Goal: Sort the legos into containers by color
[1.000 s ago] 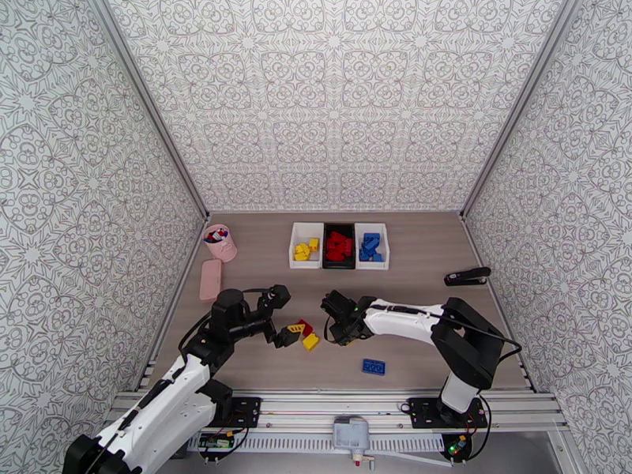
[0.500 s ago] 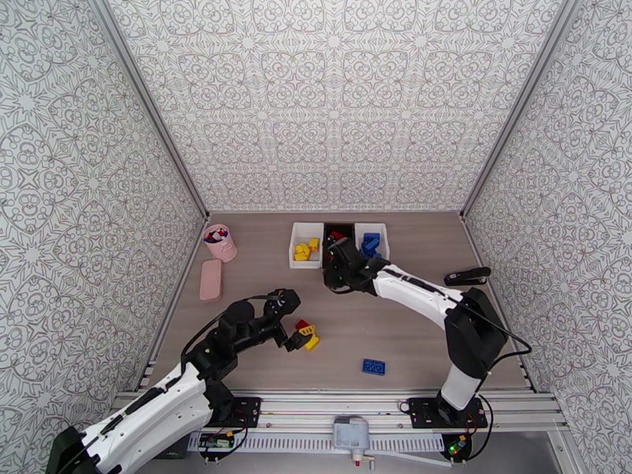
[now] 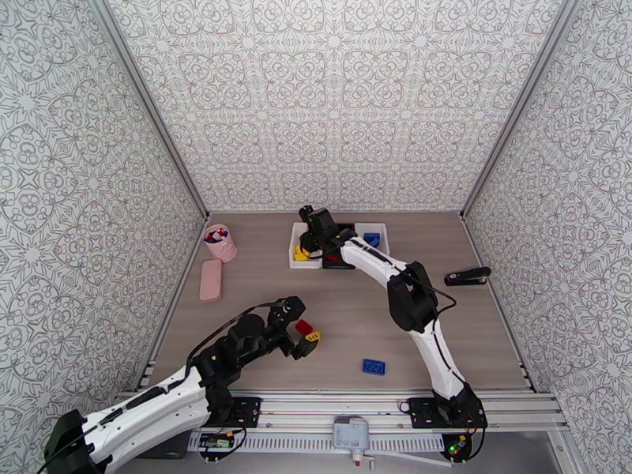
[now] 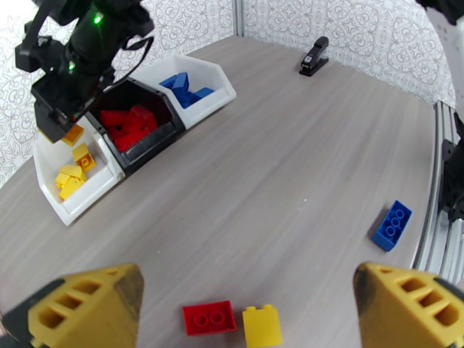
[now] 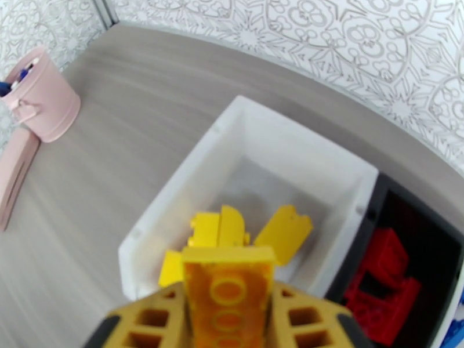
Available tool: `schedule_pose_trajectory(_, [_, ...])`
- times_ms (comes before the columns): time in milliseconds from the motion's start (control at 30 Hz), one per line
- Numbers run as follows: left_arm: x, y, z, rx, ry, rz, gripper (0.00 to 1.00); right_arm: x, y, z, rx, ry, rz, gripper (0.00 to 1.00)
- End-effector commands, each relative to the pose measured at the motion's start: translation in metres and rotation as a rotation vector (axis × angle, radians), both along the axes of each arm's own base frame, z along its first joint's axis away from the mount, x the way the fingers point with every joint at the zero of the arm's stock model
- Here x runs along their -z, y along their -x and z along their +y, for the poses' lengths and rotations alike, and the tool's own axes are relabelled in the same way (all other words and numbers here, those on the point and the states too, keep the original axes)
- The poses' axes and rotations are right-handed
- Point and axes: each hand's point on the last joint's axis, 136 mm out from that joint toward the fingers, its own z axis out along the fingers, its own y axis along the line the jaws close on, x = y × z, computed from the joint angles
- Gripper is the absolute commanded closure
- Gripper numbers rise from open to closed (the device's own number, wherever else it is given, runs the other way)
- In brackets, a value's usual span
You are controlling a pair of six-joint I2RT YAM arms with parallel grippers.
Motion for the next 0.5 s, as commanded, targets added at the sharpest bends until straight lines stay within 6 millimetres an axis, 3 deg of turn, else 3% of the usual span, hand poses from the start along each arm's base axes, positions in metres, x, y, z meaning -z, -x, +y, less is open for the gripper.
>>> schedule_pose_trajectory(0, [0.007, -0.003, 0.007, -0.059, 0.016, 0.033, 0.00, 0.011, -0.013, 0.002, -0.009, 0.024, 0.011, 0.73])
schedule_pose_trajectory(100, [0.011, -0.003, 0.010, -0.078, 0.012, 0.048, 0.00, 0.016, -0.019, 0.003, 0.001, 0.029, 0.027, 0.68])
schedule_pose_trajectory(167, [0.011, -0.003, 0.011, -0.085, 0.005, 0.053, 0.00, 0.009, -0.018, 0.003, -0.007, 0.026, 0.034, 0.57])
schedule_pose_trajectory(300, [0.013, -0.009, 0.020, -0.157, 0.016, 0.088, 0.00, -0.020, -0.007, 0.000, -0.031, -0.004, 0.005, 0.43])
schedule_pose_trajectory(467, [0.024, -0.005, 0.027, -0.209, 0.023, 0.190, 0.00, -0.053, 0.023, -0.016, -0.062, -0.057, -0.041, 0.32])
